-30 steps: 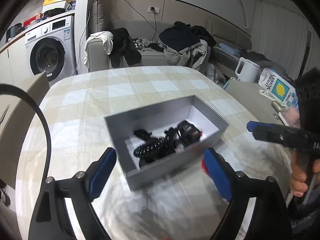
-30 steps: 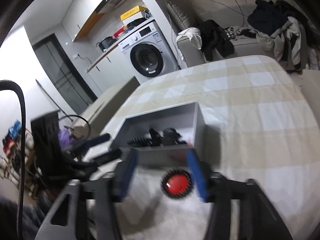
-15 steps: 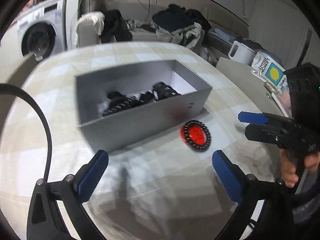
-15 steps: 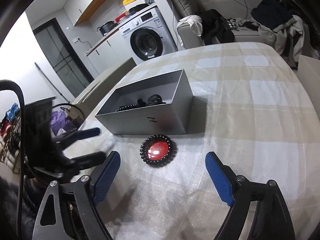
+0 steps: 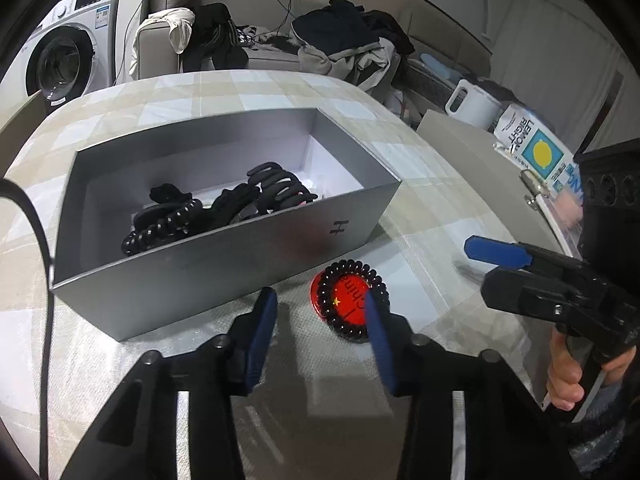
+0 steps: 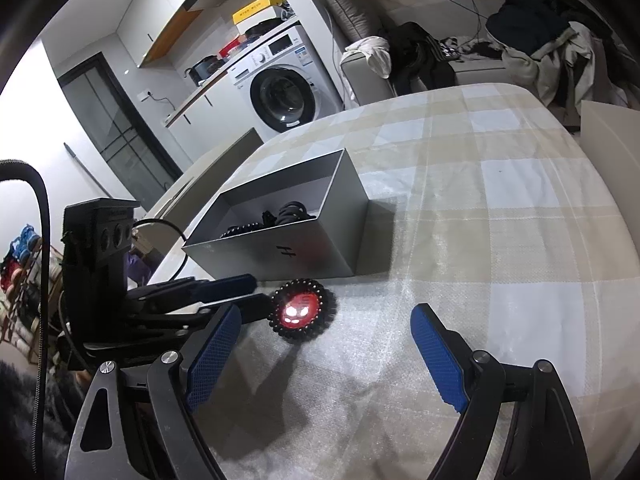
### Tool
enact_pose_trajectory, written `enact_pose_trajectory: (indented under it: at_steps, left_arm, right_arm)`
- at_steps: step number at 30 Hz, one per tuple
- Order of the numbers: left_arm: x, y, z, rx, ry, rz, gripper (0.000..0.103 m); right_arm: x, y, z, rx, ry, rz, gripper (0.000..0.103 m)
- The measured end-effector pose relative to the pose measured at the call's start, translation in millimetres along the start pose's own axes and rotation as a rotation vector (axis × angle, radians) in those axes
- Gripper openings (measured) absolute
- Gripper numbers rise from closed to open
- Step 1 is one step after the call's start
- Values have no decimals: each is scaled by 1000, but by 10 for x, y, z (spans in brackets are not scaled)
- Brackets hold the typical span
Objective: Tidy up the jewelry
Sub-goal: 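Grasp the black beaded bracelet beside the red badge with the left tool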
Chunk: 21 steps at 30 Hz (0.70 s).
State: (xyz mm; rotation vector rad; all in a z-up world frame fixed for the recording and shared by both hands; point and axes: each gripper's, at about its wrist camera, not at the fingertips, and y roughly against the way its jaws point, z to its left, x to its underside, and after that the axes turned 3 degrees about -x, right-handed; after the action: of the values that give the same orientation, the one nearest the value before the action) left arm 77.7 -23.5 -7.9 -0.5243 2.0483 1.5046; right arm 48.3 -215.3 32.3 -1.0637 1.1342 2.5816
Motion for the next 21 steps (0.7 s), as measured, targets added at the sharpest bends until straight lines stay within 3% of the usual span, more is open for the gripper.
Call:
enact_pose_trajectory:
  at_steps: [1, 3, 6, 21]
  left_arm:
    - [-3, -16, -9, -8, -3, 4, 33]
    - [6, -40, -19, -19, -9, 12, 18]
    - [9, -40, -23, -9, -13, 16, 8]
    - [66, 101, -13, 3, -33, 1, 4]
  right_arm:
    - [0, -1, 0, -1, -1, 0, 87]
    - [2, -10, 2, -1, -2, 2, 87]
    - [3, -4, 5, -3, -3, 0, 87]
    - [4, 0, 11, -1, -7, -7, 87]
